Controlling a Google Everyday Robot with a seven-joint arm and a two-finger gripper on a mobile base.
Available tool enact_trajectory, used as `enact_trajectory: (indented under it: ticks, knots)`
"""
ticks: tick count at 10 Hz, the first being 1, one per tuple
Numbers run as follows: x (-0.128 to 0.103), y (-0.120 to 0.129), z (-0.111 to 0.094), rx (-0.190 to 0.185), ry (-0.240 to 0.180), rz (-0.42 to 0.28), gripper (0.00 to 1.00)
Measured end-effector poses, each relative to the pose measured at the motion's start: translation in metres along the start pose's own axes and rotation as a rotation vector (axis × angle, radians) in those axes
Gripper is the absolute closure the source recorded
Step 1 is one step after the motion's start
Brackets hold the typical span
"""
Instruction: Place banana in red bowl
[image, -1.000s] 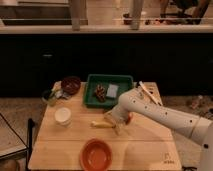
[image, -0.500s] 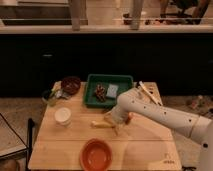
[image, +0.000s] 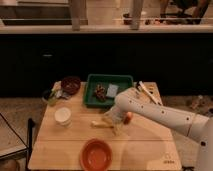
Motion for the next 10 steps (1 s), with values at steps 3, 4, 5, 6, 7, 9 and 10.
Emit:
enact_trajectory:
  ticks: [3, 4, 5, 6, 7, 9, 10]
  knots:
    - [-0.0033, -0.0029, 0.0009, -0.009, 0.005, -0.013, 0.39]
    - [-0.0052, -0.0042, 0.0012, -0.013, 0.003, -0.013, 0.51]
    - [-0.0036, -0.0047, 0.0012, -0.015, 0.008, -0.013, 0.63]
    - [-0.0031, -0.0057, 0.0023, -0.018, 0.009, -0.015, 0.71]
    - [-0.0029, -0.0076, 0.0037, -0.022, 0.012, -0.019, 0.81]
    - [-0.0029, -0.0091, 0.0043, -0.025, 0.008, -0.017, 0.98]
    - [-0.003, -0.0094, 0.0043, -0.025, 0.008, -0.017, 1.0]
